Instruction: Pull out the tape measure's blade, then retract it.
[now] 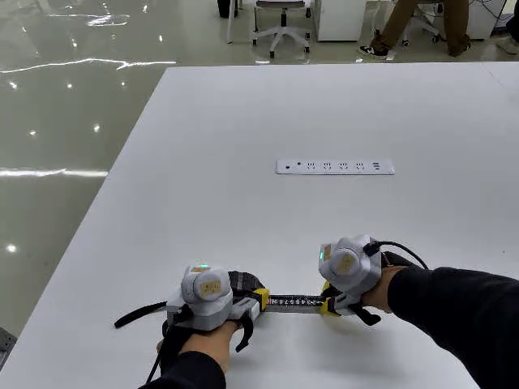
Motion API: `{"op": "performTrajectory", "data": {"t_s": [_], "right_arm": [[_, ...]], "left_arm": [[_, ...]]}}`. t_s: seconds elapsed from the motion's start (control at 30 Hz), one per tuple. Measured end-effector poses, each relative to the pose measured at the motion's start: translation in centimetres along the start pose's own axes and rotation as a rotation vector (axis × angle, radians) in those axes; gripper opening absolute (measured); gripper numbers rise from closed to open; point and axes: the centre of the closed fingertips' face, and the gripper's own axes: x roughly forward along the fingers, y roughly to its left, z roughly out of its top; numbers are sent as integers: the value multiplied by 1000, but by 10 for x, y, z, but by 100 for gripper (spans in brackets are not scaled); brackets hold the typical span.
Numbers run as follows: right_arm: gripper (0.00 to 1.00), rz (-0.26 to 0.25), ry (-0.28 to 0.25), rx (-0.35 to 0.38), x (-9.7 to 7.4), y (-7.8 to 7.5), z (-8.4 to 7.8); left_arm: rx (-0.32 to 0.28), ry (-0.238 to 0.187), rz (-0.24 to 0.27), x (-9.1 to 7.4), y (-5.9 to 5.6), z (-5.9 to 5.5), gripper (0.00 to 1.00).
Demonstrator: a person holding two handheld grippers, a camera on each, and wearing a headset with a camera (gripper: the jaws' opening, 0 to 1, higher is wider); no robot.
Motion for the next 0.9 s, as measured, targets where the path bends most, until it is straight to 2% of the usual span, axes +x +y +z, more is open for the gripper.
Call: {"op": "performTrajectory", "data": {"t_s": [0.9], "right_arm": [[10,9,-37,-4,11,3,24]], "left_arm": [[-8,2,-3,0,0,0,57]]}}
